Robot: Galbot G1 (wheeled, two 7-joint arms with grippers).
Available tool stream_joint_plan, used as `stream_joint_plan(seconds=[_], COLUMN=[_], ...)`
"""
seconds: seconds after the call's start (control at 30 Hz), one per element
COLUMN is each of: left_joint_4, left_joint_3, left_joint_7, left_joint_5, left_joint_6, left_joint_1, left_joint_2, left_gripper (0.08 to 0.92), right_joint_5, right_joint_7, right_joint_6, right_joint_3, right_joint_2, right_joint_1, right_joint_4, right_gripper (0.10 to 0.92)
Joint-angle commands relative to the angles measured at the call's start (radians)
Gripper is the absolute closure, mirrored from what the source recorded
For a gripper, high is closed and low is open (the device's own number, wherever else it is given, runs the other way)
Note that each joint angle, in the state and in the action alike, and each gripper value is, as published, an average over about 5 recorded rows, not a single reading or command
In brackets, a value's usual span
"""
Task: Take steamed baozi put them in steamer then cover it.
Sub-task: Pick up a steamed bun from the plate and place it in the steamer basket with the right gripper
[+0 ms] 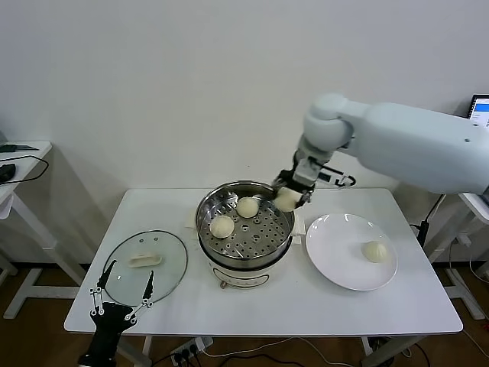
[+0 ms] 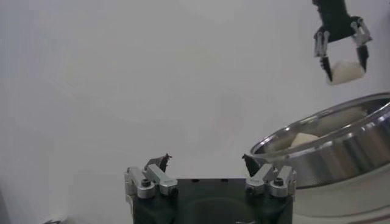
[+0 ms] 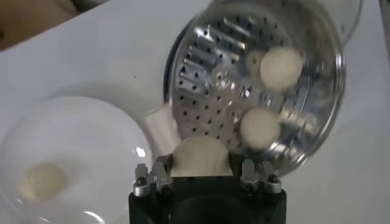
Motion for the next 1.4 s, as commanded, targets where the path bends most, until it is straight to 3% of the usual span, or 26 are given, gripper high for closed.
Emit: stream_joint_plan(seconds=[0.03,0.43,0.97,1.23,1.4], left_joint_4=[0.002,0.005,0.013,0.019,0.024], left_joint_3=[-0.005,-0.009,-0.014,-0.017,-0.017], left_joint_7=[0.000,-0.001,-0.002,-0.002,-0.002], left_joint_5=[-0.003,-0.005,-0.006,-0.007,-0.006], left_joint_6=[-0.001,-0.002,-0.005,-0.007,-0.007], left_joint_1=[-0.001,-0.005,-0.009,-0.012,-0.016], left_joint_2=[-0.001,-0.005,-0.008,-0.008,-0.008], left_gripper=[0.177,0.177,0.177,0.177,0.177], right_joint_5=[-0.190,-0.291,-0.311,-0.307,-0.247], right_joint_7=[0.042,0.066,0.075,0.071,0.017], right_joint_6=[0.148,0.196,0.210,0.198,0.145], right_joint_3=[-0.005,0.010,0.010,0.052,0.123], right_joint_2=[0.106,0.144,0.169,0.150,0.062], right_joint_1=[-0.073,-0.188,-0.242,-0.233,-0.193], right_joint_4=[0.089,0.037,-0.002,-0.001,0.037], right_gripper=[0.397,0.397,0.389,0.291,0.219])
